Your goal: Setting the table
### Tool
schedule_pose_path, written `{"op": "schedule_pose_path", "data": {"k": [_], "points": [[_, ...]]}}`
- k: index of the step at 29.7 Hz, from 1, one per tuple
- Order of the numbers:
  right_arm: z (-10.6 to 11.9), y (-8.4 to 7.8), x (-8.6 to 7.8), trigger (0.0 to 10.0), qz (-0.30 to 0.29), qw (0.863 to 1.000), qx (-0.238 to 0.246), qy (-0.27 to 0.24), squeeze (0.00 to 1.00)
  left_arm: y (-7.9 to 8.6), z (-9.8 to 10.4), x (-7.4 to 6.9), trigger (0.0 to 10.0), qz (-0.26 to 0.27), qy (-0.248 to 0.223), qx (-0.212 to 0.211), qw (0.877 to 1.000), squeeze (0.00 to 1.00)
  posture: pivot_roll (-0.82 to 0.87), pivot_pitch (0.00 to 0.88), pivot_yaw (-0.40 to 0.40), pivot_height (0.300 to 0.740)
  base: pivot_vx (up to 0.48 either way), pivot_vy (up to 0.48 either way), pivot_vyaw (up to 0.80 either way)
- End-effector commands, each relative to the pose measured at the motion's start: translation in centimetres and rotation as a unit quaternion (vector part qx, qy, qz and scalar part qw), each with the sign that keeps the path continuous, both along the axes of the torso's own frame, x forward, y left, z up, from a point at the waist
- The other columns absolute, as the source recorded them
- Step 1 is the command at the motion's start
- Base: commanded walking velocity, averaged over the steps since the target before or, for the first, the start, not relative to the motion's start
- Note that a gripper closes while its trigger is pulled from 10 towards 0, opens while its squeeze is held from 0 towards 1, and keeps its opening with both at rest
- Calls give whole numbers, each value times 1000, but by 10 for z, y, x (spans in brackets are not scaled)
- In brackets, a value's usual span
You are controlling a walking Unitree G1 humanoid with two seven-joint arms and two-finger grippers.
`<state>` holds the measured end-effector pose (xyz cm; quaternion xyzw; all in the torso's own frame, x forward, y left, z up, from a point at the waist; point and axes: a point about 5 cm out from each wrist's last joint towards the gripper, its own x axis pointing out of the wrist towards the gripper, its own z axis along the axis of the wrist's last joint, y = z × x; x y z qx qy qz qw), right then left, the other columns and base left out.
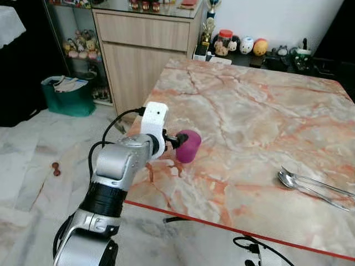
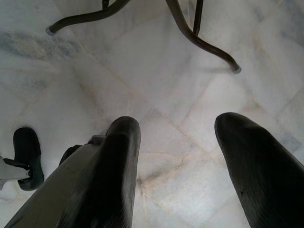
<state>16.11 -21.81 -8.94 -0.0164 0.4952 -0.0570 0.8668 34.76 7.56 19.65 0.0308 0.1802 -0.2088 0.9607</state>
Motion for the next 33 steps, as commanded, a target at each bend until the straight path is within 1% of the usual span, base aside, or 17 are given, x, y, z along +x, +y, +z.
{"op": "schedule_pose_path", "data": {"k": [1, 3, 4, 10, 14, 17, 24, 33], "points": [[1, -1, 1, 10000, -10, 1000, 0, -4, 0, -1, 4, 4, 10000, 2, -15, 22, 1000, 0, 174, 0, -60, 707, 0, 0, 0], [1, -1, 1, 10000, -10, 1000, -1, -3, 0, -1, 3, 7, 10000, 1, -17, 32, 999, 0, 172, 0, -58, 707, 0, 0, 0], [1, -1, 2, 10000, -12, 1000, 0, -4, 0, 1, 2, 9, 10000, 2, -20, 44, 999, 0, 174, 0, -59, 707, 0, 0, 0], [1, -1, 2, 10000, -11, 1000, 0, -4, 0, 1, 1, 15, 10000, -6, -28, 64, 998, 0, 172, 0, -57, 707, 0, 0, 0], [1, -1, 2, 10000, -13, 1000, 0, -5, 0, 2, 2, 20, 10000, -6, -31, 66, 997, 0, 169, 0, -56, 707, 0, 0, 0], [1, -1, 2, 10000, -14, 1000, 0, -5, 0, 0, 6, 27, 10000, -11, -39, 64, 997, 0, 166, 0, -54, 707, 0, 0, 0], [1, 0, 2, 10000, -18, 1000, 1, -5, 0, -5, 10, 31, 10000, -25, -44, 62, 997, 0, 162, 0, -50, 707, 0, 0, 0], [0, 1, 1, 10000, -21, 1000, 0, -3, 0, -10, 10, 35, 10000, -52, -50, 75, 995, 0, 155, 0, -41, 707, 0, 0, 0]]}}
